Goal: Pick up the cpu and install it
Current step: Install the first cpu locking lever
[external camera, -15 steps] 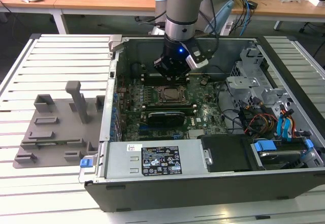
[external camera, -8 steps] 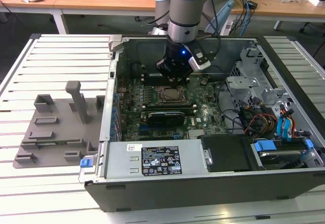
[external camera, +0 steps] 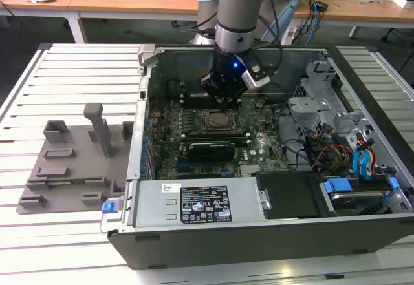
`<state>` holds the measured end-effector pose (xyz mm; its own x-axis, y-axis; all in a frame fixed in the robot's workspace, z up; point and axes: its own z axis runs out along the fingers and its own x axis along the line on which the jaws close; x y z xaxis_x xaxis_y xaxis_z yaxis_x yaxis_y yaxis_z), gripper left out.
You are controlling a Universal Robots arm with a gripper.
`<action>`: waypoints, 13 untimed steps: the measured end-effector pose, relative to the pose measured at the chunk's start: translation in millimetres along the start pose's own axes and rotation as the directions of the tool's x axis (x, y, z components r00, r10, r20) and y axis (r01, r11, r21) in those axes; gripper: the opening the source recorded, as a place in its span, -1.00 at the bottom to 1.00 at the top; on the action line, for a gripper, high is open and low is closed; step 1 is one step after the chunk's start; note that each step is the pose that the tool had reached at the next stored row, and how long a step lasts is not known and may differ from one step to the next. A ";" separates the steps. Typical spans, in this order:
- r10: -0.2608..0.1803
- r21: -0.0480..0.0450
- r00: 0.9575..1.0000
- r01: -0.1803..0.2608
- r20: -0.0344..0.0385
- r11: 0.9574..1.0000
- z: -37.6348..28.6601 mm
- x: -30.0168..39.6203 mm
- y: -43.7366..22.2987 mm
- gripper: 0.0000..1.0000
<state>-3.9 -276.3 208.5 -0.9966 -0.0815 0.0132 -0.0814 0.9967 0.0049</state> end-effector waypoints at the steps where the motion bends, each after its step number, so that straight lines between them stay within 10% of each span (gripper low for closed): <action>1: 0.000 0.000 1.000 0.000 0.000 1.000 -0.4 0.1 -1.6 -0.79; 8: 0.000 0.000 1.000 0.000 0.000 1.000 -0.5 1.7 -20.3 -0.79; 13: 0.000 0.000 1.000 0.000 0.000 1.000 -11.1 1.8 -20.9 -0.79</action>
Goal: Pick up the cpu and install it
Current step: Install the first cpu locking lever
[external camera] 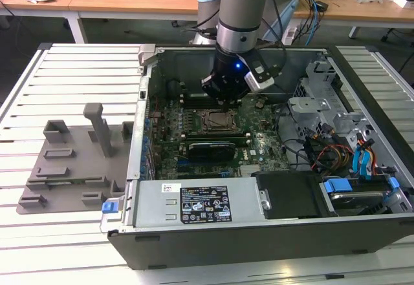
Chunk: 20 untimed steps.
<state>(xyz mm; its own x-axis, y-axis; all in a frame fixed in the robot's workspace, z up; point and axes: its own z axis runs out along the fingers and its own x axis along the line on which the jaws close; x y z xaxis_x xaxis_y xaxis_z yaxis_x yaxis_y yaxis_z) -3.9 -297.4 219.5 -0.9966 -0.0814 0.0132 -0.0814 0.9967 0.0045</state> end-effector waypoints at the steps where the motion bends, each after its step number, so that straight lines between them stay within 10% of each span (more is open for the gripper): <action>1: 0.000 0.000 1.000 0.000 0.000 1.000 -1.4 0.0 0.0 -0.79; 20: 0.000 0.000 1.000 0.000 0.000 1.000 -26.2 0.3 0.1 -0.79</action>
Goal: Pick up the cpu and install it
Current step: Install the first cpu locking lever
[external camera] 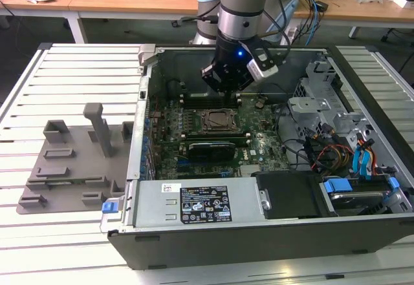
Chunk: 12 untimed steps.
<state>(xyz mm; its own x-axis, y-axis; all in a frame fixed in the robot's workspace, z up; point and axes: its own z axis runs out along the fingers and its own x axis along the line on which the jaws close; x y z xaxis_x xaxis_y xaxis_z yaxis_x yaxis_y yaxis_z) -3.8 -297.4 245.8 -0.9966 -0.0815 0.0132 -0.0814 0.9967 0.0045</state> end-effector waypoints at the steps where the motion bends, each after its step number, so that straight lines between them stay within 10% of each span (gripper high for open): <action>1: 0.000 0.000 1.000 0.000 0.000 1.000 -1.2 0.0 0.0 -0.79; 12: 0.000 0.000 1.000 0.000 0.000 1.000 -2.1 0.0 0.0 -0.79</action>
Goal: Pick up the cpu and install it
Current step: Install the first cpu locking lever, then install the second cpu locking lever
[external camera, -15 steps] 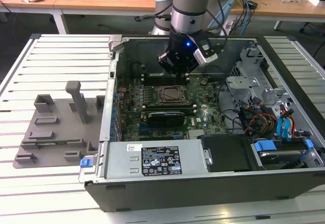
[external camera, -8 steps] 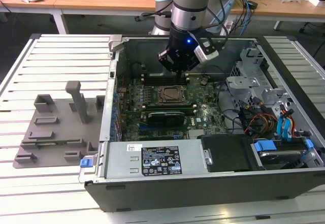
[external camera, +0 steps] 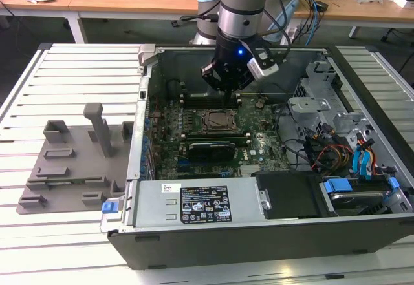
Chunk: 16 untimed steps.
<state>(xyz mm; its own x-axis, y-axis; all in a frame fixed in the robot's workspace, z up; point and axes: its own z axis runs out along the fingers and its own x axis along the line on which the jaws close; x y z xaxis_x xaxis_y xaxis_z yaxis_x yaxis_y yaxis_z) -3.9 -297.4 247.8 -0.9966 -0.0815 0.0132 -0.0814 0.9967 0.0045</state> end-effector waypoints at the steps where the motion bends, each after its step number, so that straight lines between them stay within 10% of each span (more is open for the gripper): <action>1: 0.000 0.000 1.000 0.000 0.000 1.000 0.0 0.0 0.0 -0.79; 16: 0.000 0.000 1.000 0.000 0.000 1.000 1.5 0.7 -9.2 -0.79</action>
<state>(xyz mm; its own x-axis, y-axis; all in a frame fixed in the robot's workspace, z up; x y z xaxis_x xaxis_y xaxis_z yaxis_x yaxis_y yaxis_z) -3.8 -306.6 246.3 -0.9966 -0.0815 0.0132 -0.0815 0.9967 0.0045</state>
